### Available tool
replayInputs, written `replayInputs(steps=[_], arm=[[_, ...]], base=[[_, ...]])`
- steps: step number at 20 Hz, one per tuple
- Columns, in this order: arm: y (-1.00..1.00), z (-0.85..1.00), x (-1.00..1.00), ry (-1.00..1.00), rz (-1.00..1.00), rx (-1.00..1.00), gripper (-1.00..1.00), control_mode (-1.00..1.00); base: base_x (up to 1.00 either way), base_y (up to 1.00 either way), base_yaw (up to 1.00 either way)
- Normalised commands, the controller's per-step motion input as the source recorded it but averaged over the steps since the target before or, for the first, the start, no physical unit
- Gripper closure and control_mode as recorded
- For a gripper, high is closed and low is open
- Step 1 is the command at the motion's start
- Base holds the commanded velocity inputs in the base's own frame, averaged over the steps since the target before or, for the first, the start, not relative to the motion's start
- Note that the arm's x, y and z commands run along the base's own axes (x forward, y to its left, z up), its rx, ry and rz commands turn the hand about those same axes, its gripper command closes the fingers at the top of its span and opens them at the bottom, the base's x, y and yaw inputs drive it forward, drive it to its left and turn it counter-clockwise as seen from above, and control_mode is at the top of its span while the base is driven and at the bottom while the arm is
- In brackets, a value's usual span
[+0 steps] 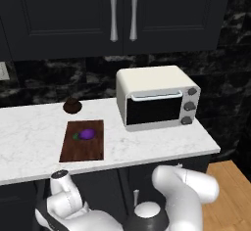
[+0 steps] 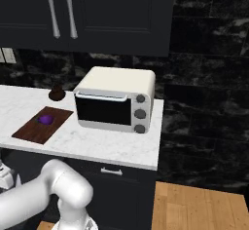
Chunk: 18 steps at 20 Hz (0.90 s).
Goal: Place the appropriate cutting tool for cutting the eggplant skin on the cutting board.
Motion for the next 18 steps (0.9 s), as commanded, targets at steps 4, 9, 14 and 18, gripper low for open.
replayInputs(steps=[4, 9, 14, 18], arm=[[0.21, -0.72, 0.00, 0.04, 0.00, -0.01, -1.00, -1.00], [0.33, -0.81, -0.25, 0.00, 0.00, -0.08, 1.00, -1.00], [0.46, -0.42, -0.42, 0.00, 0.00, -0.08, 1.00, -1.00], [0.52, -0.34, -0.84, 0.00, 0.00, -0.08, 1.00, -1.00]], base=[[0.00, 0.00, 0.00], [0.00, 0.00, 0.00], [0.00, 0.00, 0.00], [0.00, 0.00, 0.00]])
